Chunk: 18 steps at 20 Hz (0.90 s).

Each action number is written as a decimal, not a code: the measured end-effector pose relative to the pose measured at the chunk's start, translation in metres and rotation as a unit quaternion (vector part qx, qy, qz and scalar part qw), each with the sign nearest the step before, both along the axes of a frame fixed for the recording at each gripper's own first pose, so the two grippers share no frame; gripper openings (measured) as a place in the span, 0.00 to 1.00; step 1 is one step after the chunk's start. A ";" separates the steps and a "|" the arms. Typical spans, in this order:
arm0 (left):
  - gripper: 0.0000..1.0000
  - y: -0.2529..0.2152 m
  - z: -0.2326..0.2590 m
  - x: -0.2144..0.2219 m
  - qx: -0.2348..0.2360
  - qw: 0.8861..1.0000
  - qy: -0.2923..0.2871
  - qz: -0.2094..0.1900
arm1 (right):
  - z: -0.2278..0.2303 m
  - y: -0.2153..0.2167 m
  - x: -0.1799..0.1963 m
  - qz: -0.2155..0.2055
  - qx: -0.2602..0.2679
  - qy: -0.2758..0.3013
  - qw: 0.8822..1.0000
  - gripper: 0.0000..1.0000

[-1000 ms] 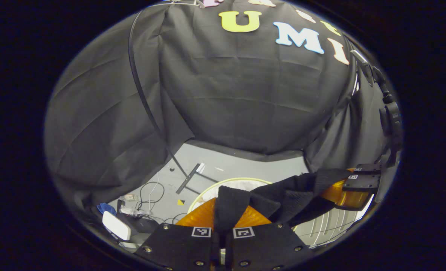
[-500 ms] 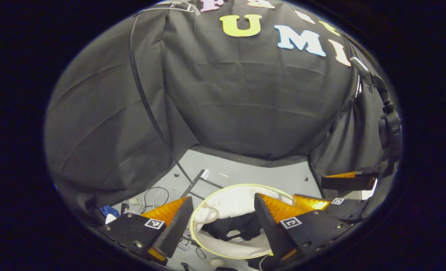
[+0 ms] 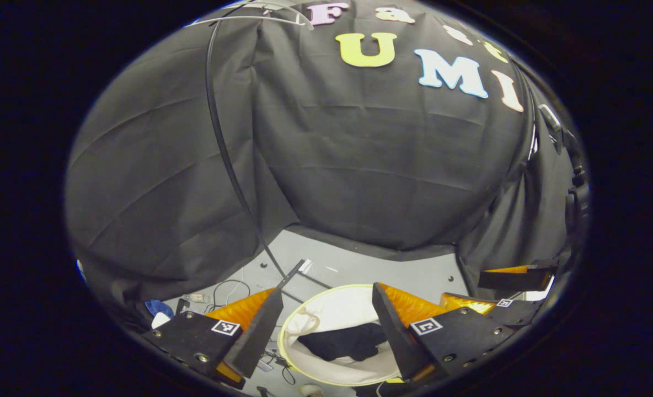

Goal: Grasp the clothes on the hanger with both hands and then place them into the laundry hamper below.

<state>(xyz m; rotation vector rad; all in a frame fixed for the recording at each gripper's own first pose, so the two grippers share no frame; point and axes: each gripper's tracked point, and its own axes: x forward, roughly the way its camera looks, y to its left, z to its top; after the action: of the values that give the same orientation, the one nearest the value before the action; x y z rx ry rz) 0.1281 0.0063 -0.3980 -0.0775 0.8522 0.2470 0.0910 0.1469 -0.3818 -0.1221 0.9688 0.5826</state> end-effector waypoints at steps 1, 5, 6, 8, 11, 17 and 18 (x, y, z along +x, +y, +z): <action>0.94 -0.001 0.008 0.002 -0.002 1.000 -0.008 -0.006 | 0.009 -0.002 0.003 -0.006 0.000 -0.012 1.000 0.98; 0.95 0.002 0.055 0.008 -0.001 0.998 -0.051 -0.045 | 0.064 -0.004 0.004 -0.049 0.023 -0.059 0.997 0.98; 0.94 0.006 0.070 0.010 -0.001 0.997 -0.063 -0.052 | 0.077 -0.004 0.005 -0.059 0.026 -0.075 0.995 0.98; 0.95 0.012 0.105 0.017 -0.004 0.993 -0.095 -0.065 | 0.102 -0.005 0.004 -0.074 0.034 -0.103 0.991 0.98; 0.94 0.021 0.157 0.023 0.002 0.986 -0.141 -0.088 | 0.146 -0.005 0.002 -0.093 0.046 -0.146 0.984 0.98; 0.94 0.031 0.267 0.024 0.015 0.962 -0.230 -0.145 | 0.242 -0.009 -0.013 -0.136 0.067 -0.234 0.960 0.93; 0.94 0.033 0.284 0.019 0.016 0.957 -0.244 -0.156 | 0.256 -0.008 -0.018 -0.141 0.076 -0.246 0.956 0.93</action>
<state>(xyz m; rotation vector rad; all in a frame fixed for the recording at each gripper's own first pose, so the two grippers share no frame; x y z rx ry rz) 0.1476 0.0392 -0.1135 0.0279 0.3585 -0.0576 0.0733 0.1393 -0.1254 0.0108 0.4419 0.3342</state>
